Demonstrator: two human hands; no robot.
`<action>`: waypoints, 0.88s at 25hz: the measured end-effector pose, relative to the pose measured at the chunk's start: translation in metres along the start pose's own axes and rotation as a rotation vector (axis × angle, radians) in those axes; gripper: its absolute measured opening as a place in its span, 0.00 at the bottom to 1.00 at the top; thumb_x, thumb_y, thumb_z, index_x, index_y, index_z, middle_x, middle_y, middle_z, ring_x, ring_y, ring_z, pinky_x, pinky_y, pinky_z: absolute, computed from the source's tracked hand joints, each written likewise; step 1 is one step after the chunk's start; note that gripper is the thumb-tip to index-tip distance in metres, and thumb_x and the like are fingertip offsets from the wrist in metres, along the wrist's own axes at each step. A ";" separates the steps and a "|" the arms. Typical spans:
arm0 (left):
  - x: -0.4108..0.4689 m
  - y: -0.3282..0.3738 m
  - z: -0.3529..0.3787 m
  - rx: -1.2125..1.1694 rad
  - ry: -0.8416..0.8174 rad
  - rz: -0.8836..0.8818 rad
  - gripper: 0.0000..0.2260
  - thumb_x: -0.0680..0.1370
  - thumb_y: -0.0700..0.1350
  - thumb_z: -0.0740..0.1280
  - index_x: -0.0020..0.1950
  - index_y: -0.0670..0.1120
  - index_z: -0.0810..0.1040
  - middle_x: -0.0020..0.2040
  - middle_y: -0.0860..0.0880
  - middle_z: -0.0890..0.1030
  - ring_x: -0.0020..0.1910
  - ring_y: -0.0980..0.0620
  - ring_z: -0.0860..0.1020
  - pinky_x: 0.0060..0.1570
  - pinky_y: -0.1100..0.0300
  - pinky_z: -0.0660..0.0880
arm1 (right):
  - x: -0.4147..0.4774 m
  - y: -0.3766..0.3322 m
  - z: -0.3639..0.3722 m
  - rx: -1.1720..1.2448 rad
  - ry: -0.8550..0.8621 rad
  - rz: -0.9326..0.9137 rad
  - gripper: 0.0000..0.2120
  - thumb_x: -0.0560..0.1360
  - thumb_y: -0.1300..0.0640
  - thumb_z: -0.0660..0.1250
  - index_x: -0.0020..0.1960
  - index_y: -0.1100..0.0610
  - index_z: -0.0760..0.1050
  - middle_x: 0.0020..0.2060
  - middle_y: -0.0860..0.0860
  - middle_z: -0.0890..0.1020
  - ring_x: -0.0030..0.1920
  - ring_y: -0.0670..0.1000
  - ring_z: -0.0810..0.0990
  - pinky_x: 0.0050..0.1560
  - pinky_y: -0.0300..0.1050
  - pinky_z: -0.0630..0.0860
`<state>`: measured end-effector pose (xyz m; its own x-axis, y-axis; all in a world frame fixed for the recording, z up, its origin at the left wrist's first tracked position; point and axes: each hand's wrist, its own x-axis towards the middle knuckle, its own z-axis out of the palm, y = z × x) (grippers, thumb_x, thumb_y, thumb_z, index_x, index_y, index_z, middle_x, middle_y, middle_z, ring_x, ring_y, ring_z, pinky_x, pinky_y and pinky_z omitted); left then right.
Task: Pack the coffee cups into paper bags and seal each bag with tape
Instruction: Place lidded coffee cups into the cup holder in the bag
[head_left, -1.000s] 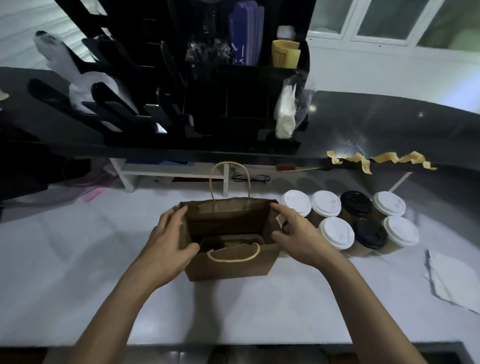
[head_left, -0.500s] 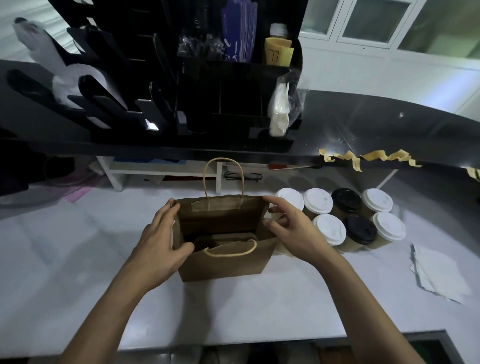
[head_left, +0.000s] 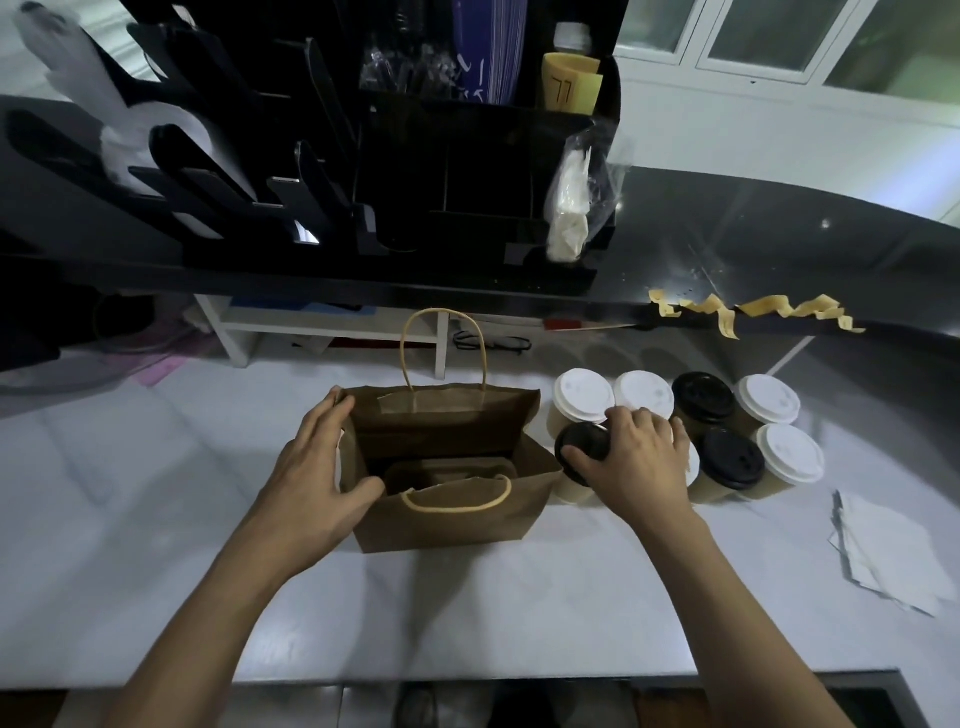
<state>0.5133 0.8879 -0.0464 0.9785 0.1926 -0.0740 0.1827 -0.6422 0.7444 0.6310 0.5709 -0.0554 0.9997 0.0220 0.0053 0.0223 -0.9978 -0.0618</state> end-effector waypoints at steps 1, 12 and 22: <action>0.000 -0.001 0.000 0.000 -0.001 0.002 0.39 0.76 0.49 0.70 0.81 0.57 0.53 0.80 0.65 0.50 0.77 0.49 0.61 0.69 0.40 0.70 | 0.001 0.000 0.004 -0.024 -0.017 0.001 0.37 0.73 0.29 0.63 0.71 0.54 0.71 0.68 0.53 0.76 0.75 0.56 0.66 0.79 0.61 0.47; 0.002 -0.002 0.000 0.008 -0.022 -0.006 0.41 0.74 0.53 0.70 0.81 0.58 0.51 0.79 0.65 0.50 0.77 0.49 0.61 0.69 0.40 0.71 | -0.009 -0.002 0.018 -0.009 -0.135 -0.020 0.33 0.70 0.32 0.69 0.68 0.48 0.69 0.62 0.51 0.77 0.67 0.57 0.73 0.77 0.65 0.50; 0.002 0.006 -0.002 0.010 -0.042 -0.010 0.42 0.74 0.52 0.70 0.81 0.57 0.49 0.80 0.64 0.49 0.77 0.51 0.60 0.70 0.41 0.70 | -0.018 -0.010 -0.056 0.431 -0.053 0.003 0.42 0.68 0.37 0.75 0.77 0.47 0.63 0.69 0.54 0.67 0.68 0.62 0.70 0.69 0.61 0.70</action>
<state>0.5162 0.8858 -0.0411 0.9798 0.1673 -0.1093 0.1928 -0.6477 0.7371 0.6124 0.5771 0.0015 0.9984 0.0331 -0.0463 0.0073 -0.8813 -0.4726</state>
